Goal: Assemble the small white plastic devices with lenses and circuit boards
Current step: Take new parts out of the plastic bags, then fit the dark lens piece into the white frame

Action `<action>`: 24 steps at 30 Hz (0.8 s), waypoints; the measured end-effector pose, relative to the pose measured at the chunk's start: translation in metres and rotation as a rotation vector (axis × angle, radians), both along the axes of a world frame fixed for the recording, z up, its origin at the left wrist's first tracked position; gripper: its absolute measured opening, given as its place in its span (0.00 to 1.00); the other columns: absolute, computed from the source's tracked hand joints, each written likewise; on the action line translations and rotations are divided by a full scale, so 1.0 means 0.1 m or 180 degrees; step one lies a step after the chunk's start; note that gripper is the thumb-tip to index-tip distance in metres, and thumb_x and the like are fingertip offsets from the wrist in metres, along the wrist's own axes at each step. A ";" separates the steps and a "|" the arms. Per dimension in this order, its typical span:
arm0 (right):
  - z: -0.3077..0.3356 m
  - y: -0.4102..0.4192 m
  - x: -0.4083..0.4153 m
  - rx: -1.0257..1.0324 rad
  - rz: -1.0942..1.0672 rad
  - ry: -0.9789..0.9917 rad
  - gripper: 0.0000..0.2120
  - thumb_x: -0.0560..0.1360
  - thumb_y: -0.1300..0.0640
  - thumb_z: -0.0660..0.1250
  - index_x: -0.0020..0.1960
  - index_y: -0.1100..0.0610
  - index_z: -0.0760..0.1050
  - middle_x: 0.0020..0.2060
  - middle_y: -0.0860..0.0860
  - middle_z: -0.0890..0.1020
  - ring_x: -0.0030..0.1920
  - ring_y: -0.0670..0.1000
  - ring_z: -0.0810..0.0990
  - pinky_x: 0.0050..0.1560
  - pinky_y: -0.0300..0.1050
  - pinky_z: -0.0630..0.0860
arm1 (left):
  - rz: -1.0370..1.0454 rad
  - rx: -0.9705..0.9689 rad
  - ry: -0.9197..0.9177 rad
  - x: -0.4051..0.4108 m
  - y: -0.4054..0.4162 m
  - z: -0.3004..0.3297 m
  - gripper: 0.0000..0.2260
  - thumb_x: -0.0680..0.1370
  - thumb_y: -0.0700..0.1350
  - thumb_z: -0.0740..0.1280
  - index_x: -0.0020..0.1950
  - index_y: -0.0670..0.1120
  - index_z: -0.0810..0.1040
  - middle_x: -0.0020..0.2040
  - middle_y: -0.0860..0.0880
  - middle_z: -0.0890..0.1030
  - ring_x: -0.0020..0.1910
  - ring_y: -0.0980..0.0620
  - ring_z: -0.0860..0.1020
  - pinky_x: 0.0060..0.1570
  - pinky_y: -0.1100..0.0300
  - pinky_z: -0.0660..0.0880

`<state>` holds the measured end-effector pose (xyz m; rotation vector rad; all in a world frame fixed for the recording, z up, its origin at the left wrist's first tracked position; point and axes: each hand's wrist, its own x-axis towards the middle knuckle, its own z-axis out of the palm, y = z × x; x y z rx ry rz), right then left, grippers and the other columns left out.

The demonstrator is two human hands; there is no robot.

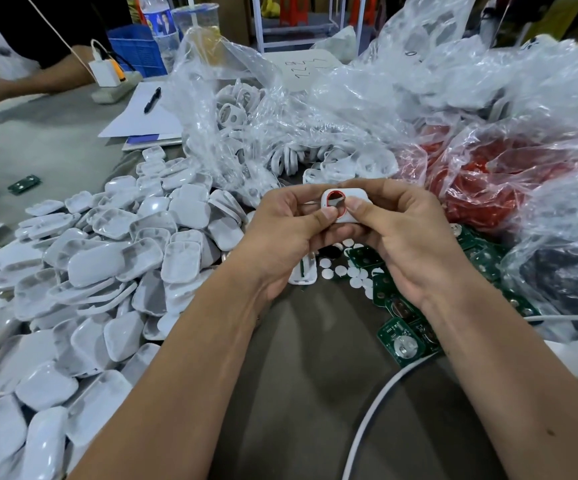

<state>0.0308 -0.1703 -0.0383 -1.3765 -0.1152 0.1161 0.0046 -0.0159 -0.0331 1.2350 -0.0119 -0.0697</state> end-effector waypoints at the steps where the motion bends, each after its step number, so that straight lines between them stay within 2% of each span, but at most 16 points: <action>1: -0.01 0.01 0.00 -0.0115 -0.0098 -0.0069 0.08 0.77 0.65 0.73 0.55 0.60 0.84 0.48 0.57 0.88 0.47 0.55 0.88 0.46 0.46 0.83 | 0.0024 0.0057 -0.0035 0.00 -0.01 0.00 0.11 0.81 0.27 0.63 0.62 0.32 0.79 0.47 0.38 0.85 0.41 0.48 0.85 0.44 0.62 0.82; 4: -0.04 0.02 0.00 -0.0388 -0.0284 -0.0217 0.08 0.76 0.65 0.76 0.53 0.58 0.86 0.44 0.54 0.89 0.46 0.54 0.89 0.48 0.50 0.85 | 0.0039 0.0296 -0.0109 0.00 0.00 -0.02 0.11 0.79 0.27 0.66 0.61 0.32 0.79 0.48 0.36 0.85 0.44 0.46 0.86 0.47 0.60 0.82; 8: -0.02 0.02 0.00 -0.0121 -0.0202 -0.0016 0.05 0.77 0.65 0.74 0.51 0.59 0.86 0.44 0.56 0.89 0.44 0.55 0.89 0.45 0.48 0.85 | 0.0031 0.0489 -0.0091 0.00 0.04 0.00 0.11 0.79 0.29 0.68 0.61 0.32 0.80 0.45 0.38 0.85 0.38 0.49 0.84 0.43 0.62 0.82; 13: -0.04 0.02 0.01 -0.0286 -0.0355 -0.0144 0.03 0.77 0.63 0.75 0.49 0.59 0.86 0.43 0.55 0.89 0.45 0.56 0.88 0.51 0.57 0.85 | 0.0103 0.0552 0.0024 -0.02 0.02 0.02 0.11 0.78 0.27 0.68 0.59 0.33 0.80 0.43 0.38 0.86 0.36 0.47 0.84 0.40 0.62 0.82; 15: -0.05 0.02 0.00 -0.0368 -0.0405 -0.0252 0.03 0.76 0.63 0.76 0.48 0.57 0.87 0.42 0.54 0.89 0.45 0.54 0.88 0.51 0.55 0.85 | 0.0101 0.0560 0.0056 -0.02 0.02 0.02 0.10 0.78 0.28 0.68 0.58 0.34 0.80 0.42 0.39 0.86 0.36 0.45 0.84 0.40 0.62 0.82; 18: -0.04 0.02 0.00 -0.0433 -0.0370 -0.0374 0.03 0.75 0.63 0.77 0.49 0.57 0.87 0.42 0.53 0.89 0.45 0.52 0.89 0.50 0.52 0.84 | 0.0177 0.0517 0.0085 -0.02 0.02 0.04 0.07 0.81 0.35 0.68 0.56 0.33 0.81 0.45 0.35 0.83 0.36 0.44 0.84 0.36 0.63 0.80; 21: -0.05 0.02 0.00 -0.0447 -0.0324 -0.0416 0.03 0.76 0.62 0.76 0.50 0.57 0.87 0.42 0.53 0.89 0.46 0.53 0.89 0.50 0.52 0.85 | 0.0369 0.0653 0.0080 -0.02 -0.01 0.04 0.06 0.81 0.39 0.70 0.50 0.35 0.82 0.41 0.35 0.81 0.32 0.44 0.84 0.32 0.63 0.79; 24: -0.03 0.03 -0.02 -0.0408 -0.0294 -0.0398 0.03 0.78 0.61 0.74 0.49 0.56 0.87 0.41 0.52 0.89 0.42 0.49 0.88 0.40 0.42 0.82 | 0.0429 0.0740 0.0056 -0.02 -0.01 0.05 0.08 0.81 0.39 0.70 0.42 0.41 0.80 0.40 0.39 0.81 0.31 0.42 0.83 0.30 0.61 0.78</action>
